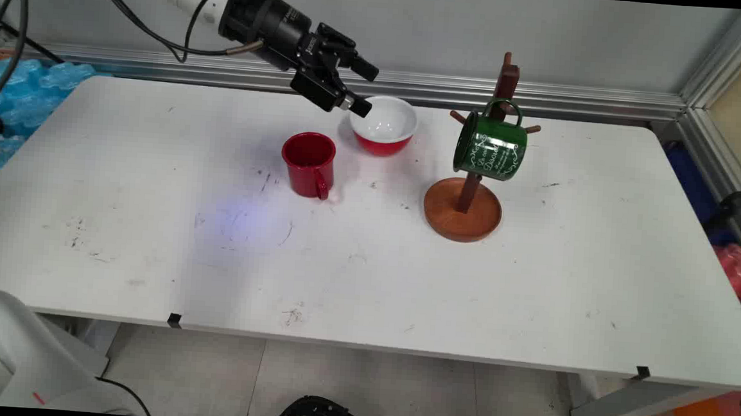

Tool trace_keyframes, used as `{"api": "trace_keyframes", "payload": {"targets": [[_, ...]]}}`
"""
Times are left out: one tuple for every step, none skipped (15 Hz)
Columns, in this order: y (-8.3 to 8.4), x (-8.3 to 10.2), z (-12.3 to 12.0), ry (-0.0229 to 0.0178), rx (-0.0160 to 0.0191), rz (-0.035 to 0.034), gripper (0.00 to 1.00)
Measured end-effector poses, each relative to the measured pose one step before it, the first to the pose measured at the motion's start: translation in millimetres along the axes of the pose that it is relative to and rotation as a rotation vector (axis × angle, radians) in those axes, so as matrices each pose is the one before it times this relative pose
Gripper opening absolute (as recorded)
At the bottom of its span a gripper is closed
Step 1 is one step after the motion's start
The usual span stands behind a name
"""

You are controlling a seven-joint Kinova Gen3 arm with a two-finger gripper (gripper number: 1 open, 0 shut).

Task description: Pick up the green mug from the rack

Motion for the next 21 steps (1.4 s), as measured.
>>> {"api": "trace_keyframes", "payload": {"targets": [[0.51,-0.88,0.62,0.00105,0.00036,-0.005,1.0],[0.62,-1.0,0.91,0.00171,0.00055,-0.00604,1.0],[1.11,-1.69,2.2,0.00308,0.00055,-0.01026,1.0],[0.86,-1.29,2.22,0.00289,0.00036,-0.00673,1.0],[0.97,-1.42,2.84,0.00338,0.00039,-0.00658,1.0],[0.52,-0.77,1.81,0.00226,0.00015,-0.00375,1.0],[0.7,-1.04,3.16,0.00351,0.00035,-0.00565,1.0],[0.79,-1.05,3.47,0.00408,0.00021,-0.00553,1.0],[0.84,-0.81,3.73,0.00403,-0.00053,-0.00553,1.0],[0.74,-0.57,3.18,0.00374,-0.00069,-0.00451,1.0],[1.04,-0.24,4.0,0.00446,-0.00233,-0.00468,1.0],[1.23,0.2,4.04,0.00478,-0.00352,-0.00412,1.0],[0.92,0.2,3.49,0.00374,-0.00325,-0.00309,1.0],[1.22,0.44,3.97,0.0048,-0.00404,-0.00306,1.0],[1.4,0.44,3.94,0.00461,-0.00448,-0.00223,1.0],[1.28,0.71,3.74,0.00411,-0.00506,-0.00131,1.0],[1.37,0.8,4.09,0.00473,-0.00538,-0.00134,1.0],[1.52,0.93,4.0,0.00444,-0.00588,-0.00123,1.0],[1.34,0.87,3.09,0.0041,-0.00441,-0.00135,1.0],[1.32,1.36,3.92,0.00412,-0.00543,-0.00184,1.0],[1.39,1.49,3.77,0.00365,-0.00528,-0.00223,1.0]]}}
